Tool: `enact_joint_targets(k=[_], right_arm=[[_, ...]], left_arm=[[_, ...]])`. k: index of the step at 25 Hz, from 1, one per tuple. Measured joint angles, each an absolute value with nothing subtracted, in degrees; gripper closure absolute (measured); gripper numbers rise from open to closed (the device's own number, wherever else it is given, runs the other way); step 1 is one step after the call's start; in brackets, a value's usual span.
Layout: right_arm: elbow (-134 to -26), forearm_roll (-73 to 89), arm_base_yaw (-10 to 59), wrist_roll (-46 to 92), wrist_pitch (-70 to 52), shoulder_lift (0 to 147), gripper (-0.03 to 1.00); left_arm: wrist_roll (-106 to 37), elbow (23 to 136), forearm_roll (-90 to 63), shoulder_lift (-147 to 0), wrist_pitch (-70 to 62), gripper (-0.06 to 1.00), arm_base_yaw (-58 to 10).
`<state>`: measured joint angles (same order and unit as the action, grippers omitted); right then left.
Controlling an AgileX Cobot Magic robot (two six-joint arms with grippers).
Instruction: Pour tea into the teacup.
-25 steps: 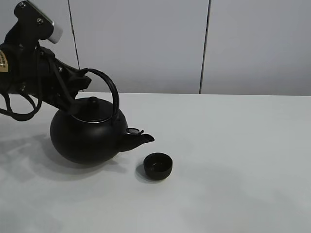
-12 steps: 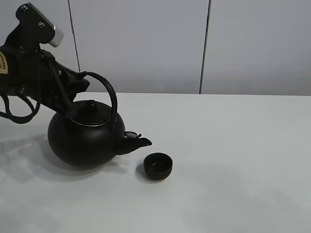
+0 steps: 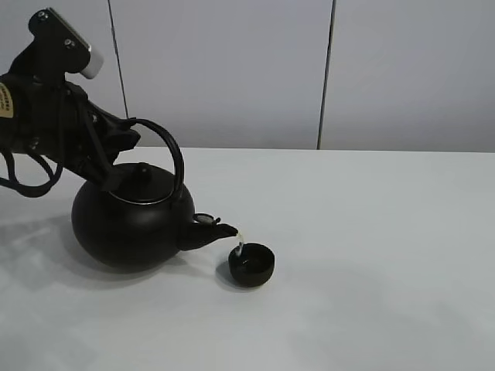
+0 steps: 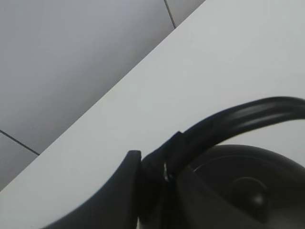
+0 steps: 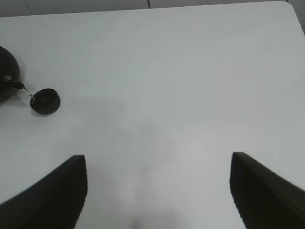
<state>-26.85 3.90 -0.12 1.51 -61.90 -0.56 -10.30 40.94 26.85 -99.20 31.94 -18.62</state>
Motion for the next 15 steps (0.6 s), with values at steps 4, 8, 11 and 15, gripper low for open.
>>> enact_joint_targets(k=[4,8,11,15], right_arm=[[-26.8,3.9,-0.1,1.5,-61.9,-0.6,0.4],[-26.8,3.9,-0.1,1.5,-61.9,-0.6,0.4],[-26.8,3.9,-0.1,1.5,-61.9,-0.6,0.4],[-26.8,3.9,-0.1,1.5,-61.9,-0.6,0.4]], left_arm=[[-10.6,41.3,26.8,-99.2,31.3,0.83,-18.6],[-11.5,41.5,26.8,-99.2,31.2,0.83,-18.6],[-11.6,41.5,26.7,-99.2,30.6,0.83,-18.6],[-11.8,41.5,26.7,-99.2,29.8,0.83,-18.6]])
